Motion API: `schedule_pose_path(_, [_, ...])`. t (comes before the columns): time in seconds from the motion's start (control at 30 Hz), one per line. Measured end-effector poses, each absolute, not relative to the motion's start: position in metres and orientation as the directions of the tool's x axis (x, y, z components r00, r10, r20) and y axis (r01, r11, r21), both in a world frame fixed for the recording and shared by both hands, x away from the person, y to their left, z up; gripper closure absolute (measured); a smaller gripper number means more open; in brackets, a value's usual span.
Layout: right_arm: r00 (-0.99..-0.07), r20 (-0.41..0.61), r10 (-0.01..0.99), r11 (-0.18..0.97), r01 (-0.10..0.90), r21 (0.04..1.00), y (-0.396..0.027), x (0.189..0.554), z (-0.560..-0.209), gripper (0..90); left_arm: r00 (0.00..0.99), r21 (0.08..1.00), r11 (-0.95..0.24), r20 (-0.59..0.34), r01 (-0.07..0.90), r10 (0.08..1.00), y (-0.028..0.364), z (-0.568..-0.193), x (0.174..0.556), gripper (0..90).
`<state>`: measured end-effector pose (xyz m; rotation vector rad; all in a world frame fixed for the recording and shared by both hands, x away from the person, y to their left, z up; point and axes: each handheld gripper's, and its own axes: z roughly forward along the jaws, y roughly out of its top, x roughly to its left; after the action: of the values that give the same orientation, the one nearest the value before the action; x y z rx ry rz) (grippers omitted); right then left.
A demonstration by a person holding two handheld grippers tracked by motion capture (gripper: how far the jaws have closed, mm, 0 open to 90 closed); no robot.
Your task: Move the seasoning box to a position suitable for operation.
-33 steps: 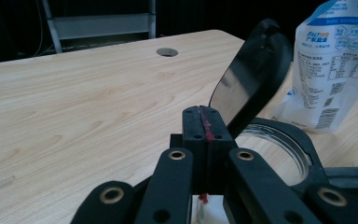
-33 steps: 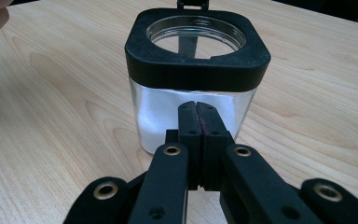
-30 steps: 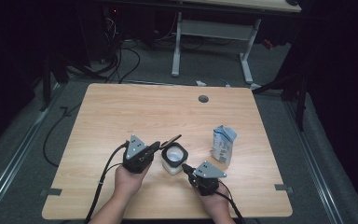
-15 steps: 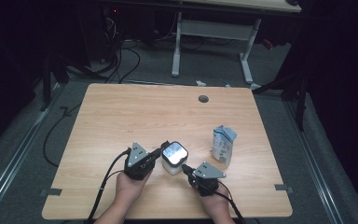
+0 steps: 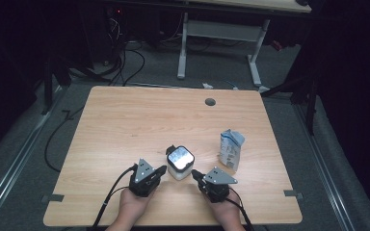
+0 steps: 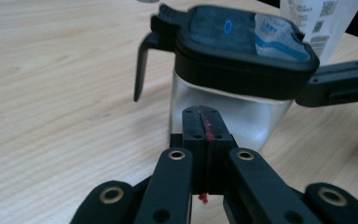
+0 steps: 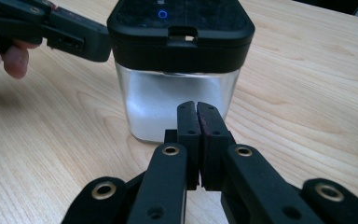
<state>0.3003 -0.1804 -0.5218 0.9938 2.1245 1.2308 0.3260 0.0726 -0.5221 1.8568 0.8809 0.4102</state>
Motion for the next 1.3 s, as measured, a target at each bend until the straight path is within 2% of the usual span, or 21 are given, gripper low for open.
schedule_pose_path(0.4, [-0.608,-0.047,0.793,0.327,0.359,0.874,-0.186,0.298,-0.524,88.4,0.663,0.881,-0.233,-0.115,0.412,0.739,0.065,-0.523,0.338,89.9])
schedule_pose_path(0.77, [-0.587,-0.050,0.808,0.318,0.363,0.876,-0.195,0.298,-0.524,88.4,0.656,0.873,-0.236,-0.119,0.426,0.746,0.050,-0.523,0.367,89.9])
schedule_pose_path(1.03, [-0.580,-0.052,0.813,0.314,0.361,0.878,-0.194,0.301,-0.522,88.6,0.634,0.873,-0.230,-0.110,0.429,0.766,0.068,-0.523,0.366,84.9])
schedule_pose_path(1.13, [-0.569,-0.051,0.821,0.305,0.361,0.881,-0.195,0.304,-0.520,88.6,0.628,0.878,-0.245,-0.077,0.410,0.774,0.086,-0.519,0.359,79.6])
schedule_pose_path(1.17, [-0.563,-0.046,0.825,0.297,0.363,0.883,-0.196,0.305,-0.519,88.6,0.622,0.879,-0.254,-0.060,0.404,0.781,0.092,-0.518,0.356,75.5])
schedule_pose_path(1.23, [-0.554,-0.046,0.831,0.295,0.369,0.881,-0.199,0.307,-0.520,88.7,0.609,0.872,-0.280,-0.026,0.402,0.793,0.107,-0.514,0.351,60.9])
schedule_pose_path(1.3, [-0.543,-0.044,0.839,0.291,0.378,0.879,-0.202,0.309,-0.520,88.8,0.601,0.869,-0.296,-0.001,0.396,0.799,0.123,-0.511,0.345,55.6])
